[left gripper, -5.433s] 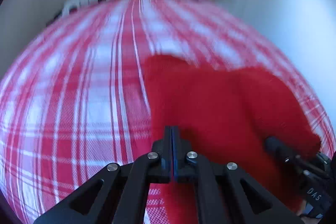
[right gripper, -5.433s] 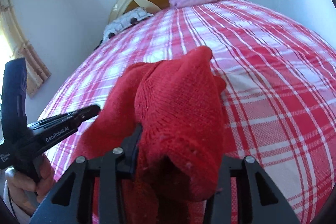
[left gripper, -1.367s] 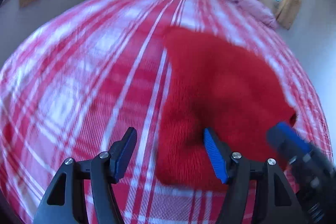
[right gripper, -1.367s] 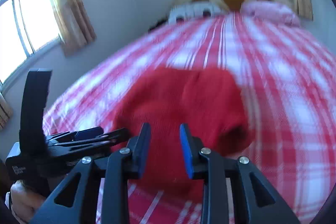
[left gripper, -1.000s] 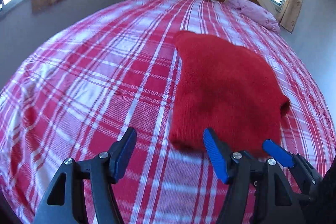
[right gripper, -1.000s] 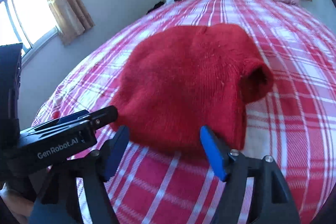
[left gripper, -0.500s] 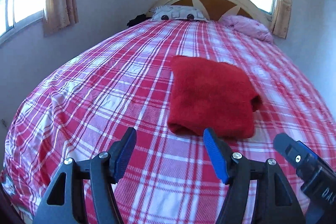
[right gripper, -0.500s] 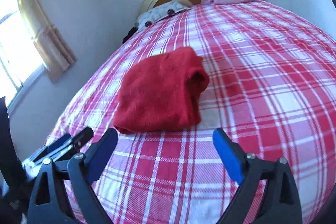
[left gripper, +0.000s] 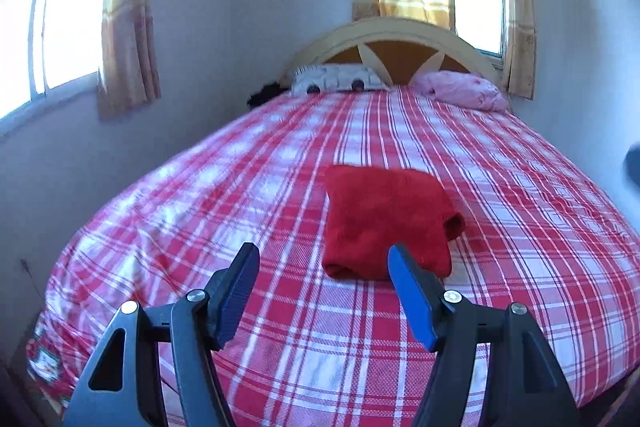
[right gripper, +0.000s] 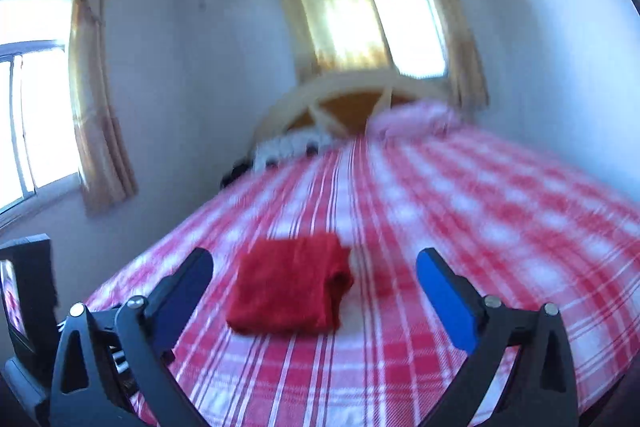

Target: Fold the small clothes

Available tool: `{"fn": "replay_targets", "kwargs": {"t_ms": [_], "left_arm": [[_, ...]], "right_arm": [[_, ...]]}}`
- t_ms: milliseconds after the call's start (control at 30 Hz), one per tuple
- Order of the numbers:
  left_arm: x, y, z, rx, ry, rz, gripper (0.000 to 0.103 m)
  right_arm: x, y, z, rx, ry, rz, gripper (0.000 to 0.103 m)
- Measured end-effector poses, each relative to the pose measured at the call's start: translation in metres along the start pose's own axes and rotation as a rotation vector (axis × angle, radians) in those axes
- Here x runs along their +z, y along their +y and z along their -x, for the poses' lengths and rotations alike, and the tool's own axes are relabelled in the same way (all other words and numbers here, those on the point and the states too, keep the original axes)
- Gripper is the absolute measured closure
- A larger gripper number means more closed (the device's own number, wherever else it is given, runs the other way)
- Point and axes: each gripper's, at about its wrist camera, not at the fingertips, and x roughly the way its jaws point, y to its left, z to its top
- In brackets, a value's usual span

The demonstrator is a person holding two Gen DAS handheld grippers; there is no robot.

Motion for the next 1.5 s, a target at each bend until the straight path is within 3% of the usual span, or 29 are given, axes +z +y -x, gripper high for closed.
{"fn": "replay_targets", "kwargs": {"t_ms": [100, 233, 400, 800, 1500], "left_arm": [[0.002, -0.005, 0.017, 0.018, -0.047, -0.036, 0.034], [0.003, -0.002, 0.031, 0.006, -0.089, -0.011, 0.025], [0.001, -0.004, 0.036, 0.054, -0.132, -0.044, 0.023], [-0.004, -0.001, 0.028, 0.014, -0.072, -0.025, 0.023], [-0.009, -0.003, 0.019, 0.0, -0.032, -0.027, 0.023]], "right_arm": [[0.01, 0.003, 0.023, 0.001, -0.111, 0.02, 0.0], [0.009, 0.007, 0.028, -0.008, -0.156, 0.039, 0.0], [-0.002, 0.002, 0.014, -0.012, -0.096, 0.013, 0.0], [-0.019, 0.001, 0.006, -0.025, -0.002, 0.013, 0.0], [-0.025, -0.002, -0.001, -0.046, 0.06, 0.017, 0.0]]}}
